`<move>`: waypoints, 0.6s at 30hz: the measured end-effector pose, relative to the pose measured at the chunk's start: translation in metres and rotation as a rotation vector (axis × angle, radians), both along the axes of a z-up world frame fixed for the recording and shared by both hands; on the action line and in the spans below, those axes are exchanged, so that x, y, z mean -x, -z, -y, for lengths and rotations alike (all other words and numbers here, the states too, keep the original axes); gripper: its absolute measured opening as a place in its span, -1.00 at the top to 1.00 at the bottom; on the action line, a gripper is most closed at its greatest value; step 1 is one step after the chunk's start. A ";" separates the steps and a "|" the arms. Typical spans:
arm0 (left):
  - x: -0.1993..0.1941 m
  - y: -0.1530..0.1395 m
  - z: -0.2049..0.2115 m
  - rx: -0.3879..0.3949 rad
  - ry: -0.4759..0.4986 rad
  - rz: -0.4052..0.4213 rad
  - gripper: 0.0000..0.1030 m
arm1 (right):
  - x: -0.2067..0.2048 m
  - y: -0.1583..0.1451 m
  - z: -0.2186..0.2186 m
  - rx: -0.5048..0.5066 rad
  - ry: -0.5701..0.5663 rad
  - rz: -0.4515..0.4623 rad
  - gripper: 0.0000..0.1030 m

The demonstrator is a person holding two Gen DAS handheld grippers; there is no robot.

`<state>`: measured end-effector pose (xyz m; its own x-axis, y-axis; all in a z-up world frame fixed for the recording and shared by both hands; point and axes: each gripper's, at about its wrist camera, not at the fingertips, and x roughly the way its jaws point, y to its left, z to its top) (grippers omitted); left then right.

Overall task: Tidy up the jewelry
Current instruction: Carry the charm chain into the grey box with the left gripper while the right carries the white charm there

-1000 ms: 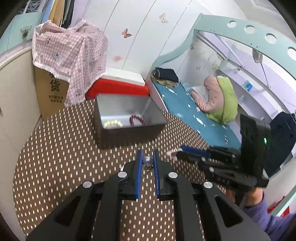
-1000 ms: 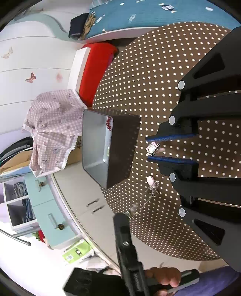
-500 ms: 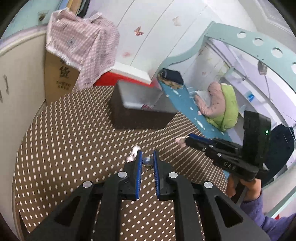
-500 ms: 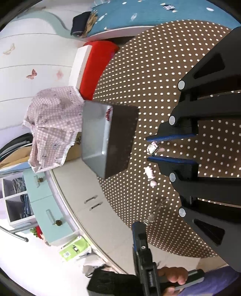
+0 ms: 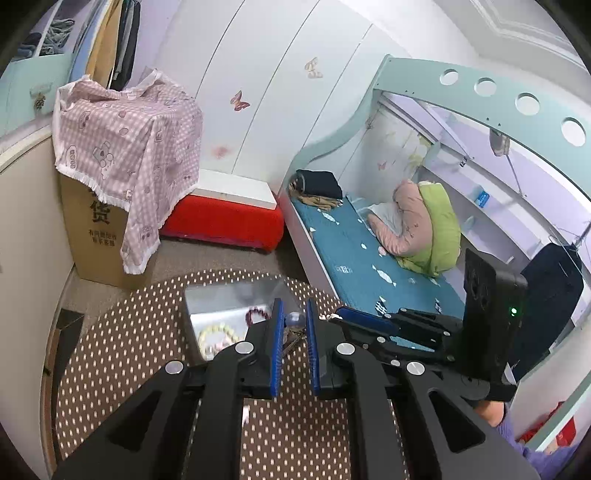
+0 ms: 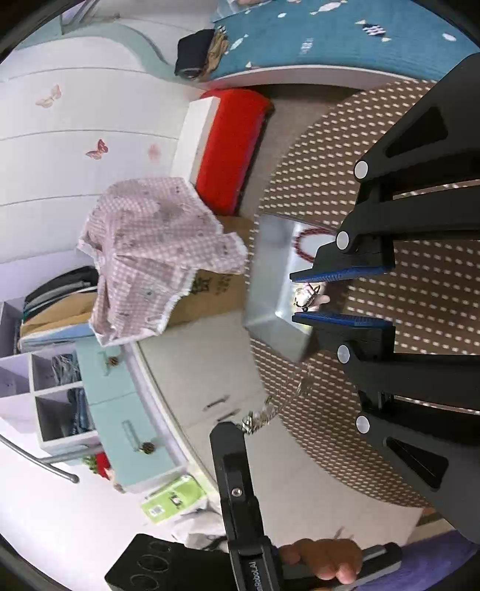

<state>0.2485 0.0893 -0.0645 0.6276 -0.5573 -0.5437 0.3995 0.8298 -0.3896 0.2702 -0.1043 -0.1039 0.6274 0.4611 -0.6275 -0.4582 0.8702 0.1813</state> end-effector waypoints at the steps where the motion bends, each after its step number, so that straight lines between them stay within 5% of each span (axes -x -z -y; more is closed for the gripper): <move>1: -0.006 -0.001 0.002 -0.007 -0.006 -0.001 0.80 | -0.005 -0.001 0.000 -0.003 0.004 0.002 0.68; 18: -0.070 0.085 0.018 -0.065 -0.024 -0.211 0.80 | -0.060 0.059 -0.020 0.034 0.003 -0.126 0.68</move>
